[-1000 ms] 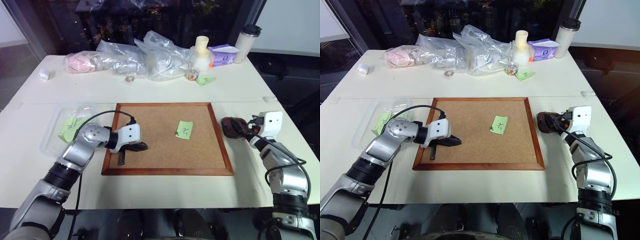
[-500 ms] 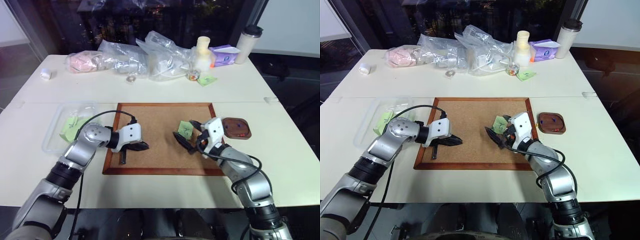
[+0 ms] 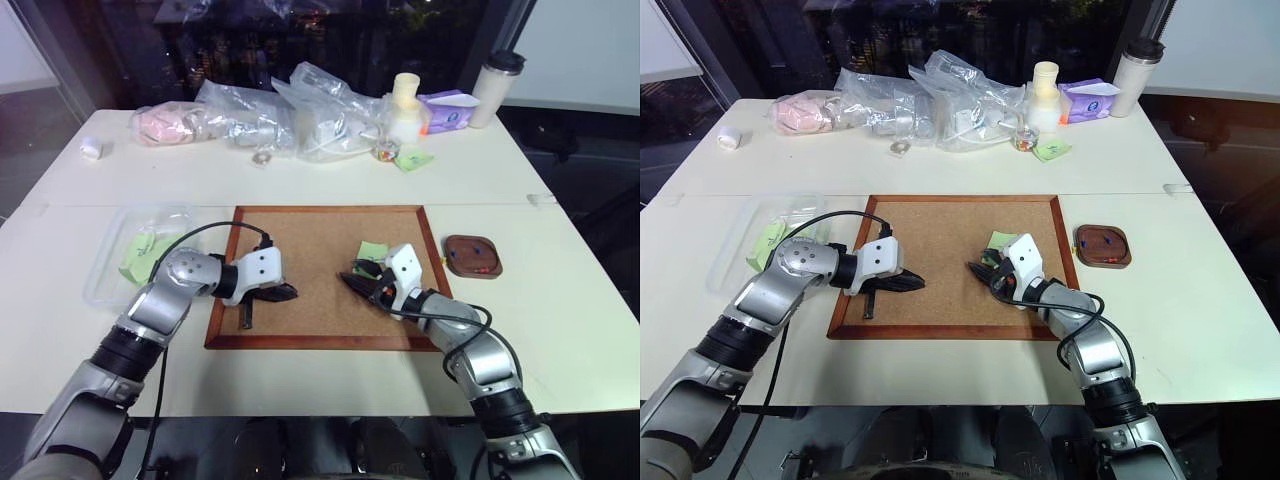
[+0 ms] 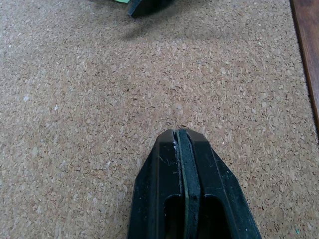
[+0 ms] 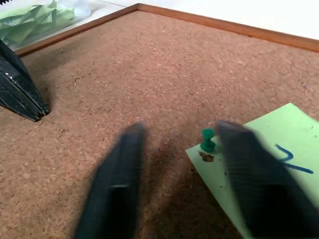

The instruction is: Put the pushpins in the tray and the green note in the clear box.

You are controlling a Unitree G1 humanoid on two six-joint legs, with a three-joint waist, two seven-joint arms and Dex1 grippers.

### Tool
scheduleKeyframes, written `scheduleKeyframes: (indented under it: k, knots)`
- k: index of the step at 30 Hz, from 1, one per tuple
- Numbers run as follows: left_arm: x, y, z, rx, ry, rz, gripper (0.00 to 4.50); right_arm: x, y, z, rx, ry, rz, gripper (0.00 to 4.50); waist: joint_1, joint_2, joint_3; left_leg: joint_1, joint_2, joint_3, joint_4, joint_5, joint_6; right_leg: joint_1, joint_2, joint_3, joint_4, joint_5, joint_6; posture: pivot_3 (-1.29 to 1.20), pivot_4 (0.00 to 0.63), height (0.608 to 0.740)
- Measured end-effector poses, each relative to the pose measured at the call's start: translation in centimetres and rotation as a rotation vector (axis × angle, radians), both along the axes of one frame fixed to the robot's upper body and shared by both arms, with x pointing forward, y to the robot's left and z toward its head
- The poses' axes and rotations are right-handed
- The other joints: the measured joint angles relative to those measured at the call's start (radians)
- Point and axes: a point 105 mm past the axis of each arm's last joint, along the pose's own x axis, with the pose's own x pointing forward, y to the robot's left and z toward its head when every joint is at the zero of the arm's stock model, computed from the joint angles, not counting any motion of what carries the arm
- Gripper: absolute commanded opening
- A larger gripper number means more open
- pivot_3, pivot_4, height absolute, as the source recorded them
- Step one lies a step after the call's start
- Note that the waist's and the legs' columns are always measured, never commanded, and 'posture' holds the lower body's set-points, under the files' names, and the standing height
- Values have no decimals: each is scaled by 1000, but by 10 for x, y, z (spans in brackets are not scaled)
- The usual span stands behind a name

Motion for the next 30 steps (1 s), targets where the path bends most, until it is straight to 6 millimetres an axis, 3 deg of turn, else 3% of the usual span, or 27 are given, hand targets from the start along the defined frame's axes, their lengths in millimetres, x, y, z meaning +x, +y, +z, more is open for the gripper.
scheduleKeyframes:
  k: [1, 2, 10, 18, 20, 24, 30]
  knots:
    - [-1, 0, 0, -2, -4, 5, 0, 1, -1, 0, 1, -3, -5, 80, 0, 0, 0, 0, 0, 0, 0, 0, 0, 0, 0, 0, 0, 0, 0, 0, 150, 734]
    - [-3, 1, -1, -1, -8, 10, 0, 1, -2, 1, 2, -10, -13, 28, -1, 0, 0, 0, 0, 0, 0, 0, 0, 0, 0, 0, 0, 0, 0, 0, 150, 734]
    - [-12, 4, -3, -7, -24, 52, 0, -8, -4, -3, -3, -14, -13, 28, -3, -5, -3, 1, 1, -1, -7, 0, 0, -1, 1, 0, -5, 0, 1, 0, 150, 734]
    - [-7, 3, 0, 5, -17, 27, 0, -4, -3, 4, -4, -18, -19, 28, -2, -6, -3, 2, 1, 0, -11, 0, 0, -1, 1, 0, -8, 0, 1, 0, 150, 734]
    - [-7, 3, 0, 4, -13, 23, 0, -5, -4, 13, 9, -36, -21, 28, -1, -5, -3, 2, 1, 0, -11, 0, 0, -1, 0, 0, -8, 1, 1, 0, 150, 734]
    - [-7, 2, 0, 2, -9, 23, 0, -6, -2, 51, 48, -143, -9, 28, 0, -5, -3, 2, 0, -1, -11, 0, 0, -1, 0, 0, -8, 1, 1, 0, 150, 734]
    - [-6, 1, 0, -26, 14, 36, 0, -12, -3, 60, 45, -147, 1, 28, 2, -5, -3, 2, 0, 0, -11, 0, 0, 0, 0, 0, -8, 0, 1, 0, 150, 734]
